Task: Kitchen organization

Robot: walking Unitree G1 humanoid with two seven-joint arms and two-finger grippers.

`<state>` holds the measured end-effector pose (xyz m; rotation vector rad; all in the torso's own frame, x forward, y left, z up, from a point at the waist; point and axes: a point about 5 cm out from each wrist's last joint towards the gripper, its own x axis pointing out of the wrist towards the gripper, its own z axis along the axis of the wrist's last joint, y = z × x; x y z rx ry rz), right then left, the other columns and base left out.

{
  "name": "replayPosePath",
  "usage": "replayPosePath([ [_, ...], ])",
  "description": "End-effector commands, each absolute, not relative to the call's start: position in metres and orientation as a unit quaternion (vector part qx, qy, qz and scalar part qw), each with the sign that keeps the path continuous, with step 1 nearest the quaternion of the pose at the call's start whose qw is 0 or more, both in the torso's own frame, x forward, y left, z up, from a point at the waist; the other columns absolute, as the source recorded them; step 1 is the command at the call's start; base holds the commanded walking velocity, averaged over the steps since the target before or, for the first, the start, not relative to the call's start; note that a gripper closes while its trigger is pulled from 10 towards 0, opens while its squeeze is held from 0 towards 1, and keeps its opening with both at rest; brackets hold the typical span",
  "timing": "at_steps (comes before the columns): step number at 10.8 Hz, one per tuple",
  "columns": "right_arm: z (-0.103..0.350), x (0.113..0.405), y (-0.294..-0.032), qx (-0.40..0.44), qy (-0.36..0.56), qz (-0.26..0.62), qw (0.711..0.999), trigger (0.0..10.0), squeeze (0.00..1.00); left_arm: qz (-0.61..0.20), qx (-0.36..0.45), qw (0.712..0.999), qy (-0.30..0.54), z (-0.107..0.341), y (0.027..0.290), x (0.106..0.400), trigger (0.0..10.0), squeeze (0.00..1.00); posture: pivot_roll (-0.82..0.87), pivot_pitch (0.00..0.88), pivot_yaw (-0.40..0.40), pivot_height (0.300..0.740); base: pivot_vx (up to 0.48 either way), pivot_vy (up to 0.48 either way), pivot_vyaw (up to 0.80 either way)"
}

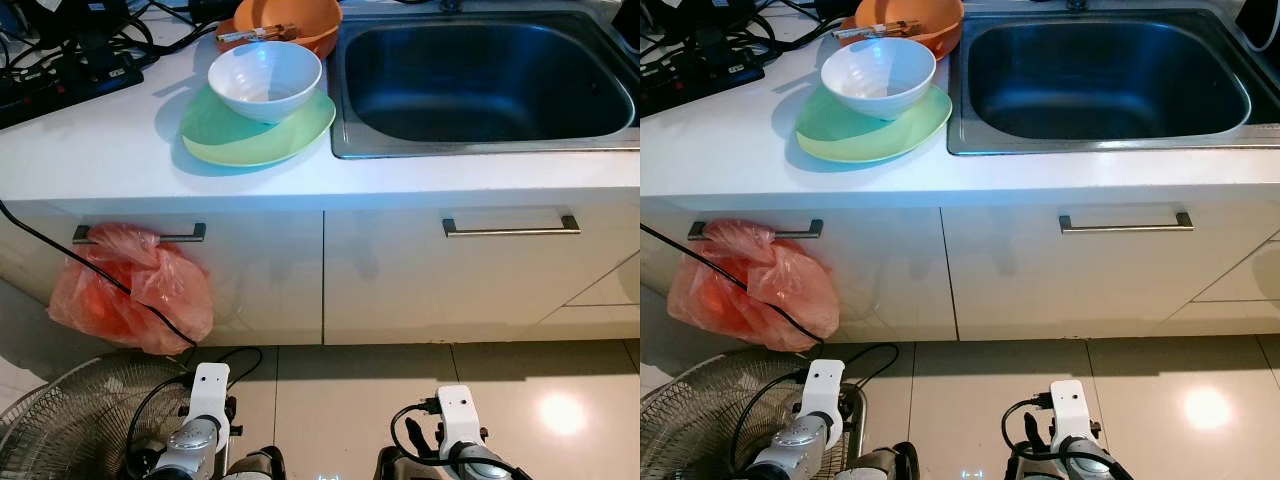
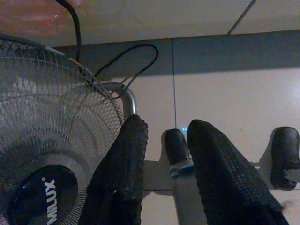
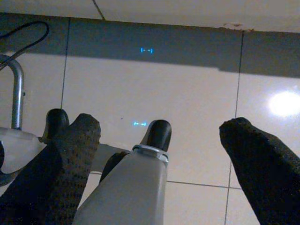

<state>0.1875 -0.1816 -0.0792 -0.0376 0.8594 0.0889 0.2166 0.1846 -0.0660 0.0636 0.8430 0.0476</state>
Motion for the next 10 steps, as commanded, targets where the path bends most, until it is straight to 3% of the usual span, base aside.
replayPosePath([
  [1, -0.0854, 0.1756, -0.1810, -0.014, 0.436, 0.043, 0.899, 10.0, 0.00, 0.030, 0.030, 0.908, 0.416, -0.0688, 0.1873, 0.2115, 10.0, 0.00, 0.02, 0.183, 0.058, 0.740, 0.000, 0.000, 0.00],
  [10, -0.0863, 0.1745, -0.1771, -0.013, 0.438, 0.046, 0.898, 10.0, 0.00, 0.031, 0.023, 0.907, 0.420, -0.0710, 0.1881, 0.2073, 10.0, 0.00, 0.02, 0.188, 0.059, 0.740, 0.000, 0.000, 0.00],
])
